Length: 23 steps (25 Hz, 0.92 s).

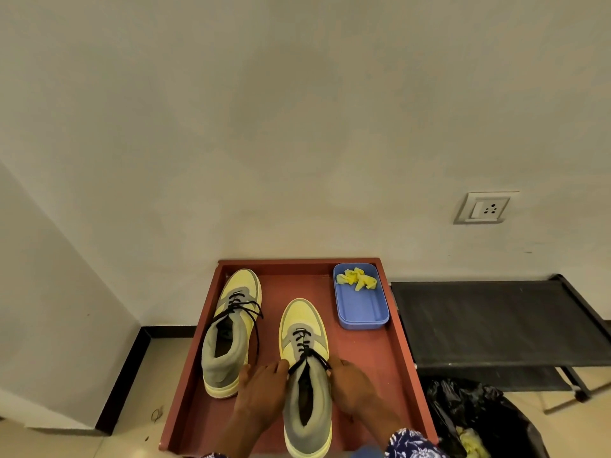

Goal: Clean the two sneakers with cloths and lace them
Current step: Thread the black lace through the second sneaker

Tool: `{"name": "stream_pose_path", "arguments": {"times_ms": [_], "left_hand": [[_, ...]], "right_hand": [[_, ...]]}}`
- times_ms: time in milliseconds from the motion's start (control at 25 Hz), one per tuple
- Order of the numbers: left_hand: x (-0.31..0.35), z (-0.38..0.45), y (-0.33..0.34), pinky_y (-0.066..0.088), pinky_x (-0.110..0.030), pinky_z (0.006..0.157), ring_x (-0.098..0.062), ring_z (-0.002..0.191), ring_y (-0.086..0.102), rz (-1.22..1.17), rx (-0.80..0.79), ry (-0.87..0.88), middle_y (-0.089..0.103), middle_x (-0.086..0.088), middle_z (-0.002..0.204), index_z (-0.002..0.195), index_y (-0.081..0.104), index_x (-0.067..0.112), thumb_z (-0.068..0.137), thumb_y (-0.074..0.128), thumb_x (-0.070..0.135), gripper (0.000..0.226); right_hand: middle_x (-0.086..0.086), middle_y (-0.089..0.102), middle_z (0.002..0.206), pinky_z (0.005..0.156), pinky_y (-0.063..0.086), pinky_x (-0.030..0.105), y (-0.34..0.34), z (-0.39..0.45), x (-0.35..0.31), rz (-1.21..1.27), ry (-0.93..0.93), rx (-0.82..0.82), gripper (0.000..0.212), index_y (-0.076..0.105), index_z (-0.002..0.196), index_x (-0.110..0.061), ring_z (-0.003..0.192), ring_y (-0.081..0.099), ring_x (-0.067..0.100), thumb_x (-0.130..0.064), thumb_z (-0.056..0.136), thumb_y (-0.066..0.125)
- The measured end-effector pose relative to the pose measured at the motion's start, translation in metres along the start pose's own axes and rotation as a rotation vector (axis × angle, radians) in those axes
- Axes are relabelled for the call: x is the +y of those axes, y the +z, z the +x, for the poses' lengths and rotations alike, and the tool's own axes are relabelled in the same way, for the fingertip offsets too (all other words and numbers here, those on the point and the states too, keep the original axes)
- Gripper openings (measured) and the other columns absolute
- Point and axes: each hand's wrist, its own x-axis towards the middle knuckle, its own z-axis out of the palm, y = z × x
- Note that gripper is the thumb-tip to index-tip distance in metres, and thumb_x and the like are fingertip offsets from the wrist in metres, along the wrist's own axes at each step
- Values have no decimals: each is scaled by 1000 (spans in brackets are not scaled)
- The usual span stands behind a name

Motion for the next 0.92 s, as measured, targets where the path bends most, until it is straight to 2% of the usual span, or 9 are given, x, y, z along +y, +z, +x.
{"name": "stream_pose_path", "arguments": {"times_ms": [120,240,320,360,440,520,680,800,920], "left_hand": [[3,-1,4,37,-34,88,-22,109,55,-114,-29,-14,57,-2,119,117,40,20,98,27,28,24],[14,-7,-6,40,-10,59,-3,71,59,-261,34,13,59,-5,98,117,48,6,101,29,14,26],[12,-5,-4,43,-13,68,-4,69,51,-411,0,-66,61,-9,93,108,56,10,100,31,9,26],[11,-3,-2,43,-20,74,-9,71,49,-511,-1,-172,63,-7,87,94,61,16,99,36,11,26],[7,2,8,43,-29,75,-15,70,50,-580,78,-296,63,-1,76,78,59,23,96,41,14,27],[11,0,14,38,-24,70,-21,80,60,-623,98,-336,68,-7,89,89,64,15,96,41,21,25],[6,2,36,50,-34,81,-24,90,63,-591,143,-328,68,-6,96,94,60,16,81,19,63,64],[9,-1,40,51,-34,82,-20,93,64,-613,138,-272,69,-6,97,99,63,19,77,30,64,60],[18,-11,18,44,-25,87,-12,106,58,-694,89,-179,65,-5,112,113,58,23,81,54,45,40]], "right_hand": [[11,57,126,93,44,30,16,-5,4,161,42,38,36,47,128,-15,113,55,30,-25,93,40],[6,66,117,88,45,27,27,-10,6,270,42,68,33,58,118,-20,108,60,26,-20,88,45],[7,68,114,85,43,27,29,-9,6,290,61,99,32,62,113,-17,108,60,28,-13,86,44],[8,68,114,85,43,27,28,-9,5,300,74,116,33,61,114,-16,107,60,29,-11,86,44],[8,65,119,90,43,28,26,-7,1,334,110,163,40,50,129,-14,108,60,28,-12,89,42],[8,62,122,90,44,29,26,-8,-7,442,163,175,47,32,139,-15,108,60,27,-18,93,41],[12,63,116,83,46,30,28,-13,-17,624,256,225,24,39,117,-15,104,60,31,-25,95,42],[12,60,122,89,43,30,31,-17,-24,623,287,220,31,45,121,-13,112,56,30,-31,99,33],[9,55,131,95,40,27,36,-19,-29,597,224,184,45,40,133,-10,121,52,27,-36,95,42]]}}
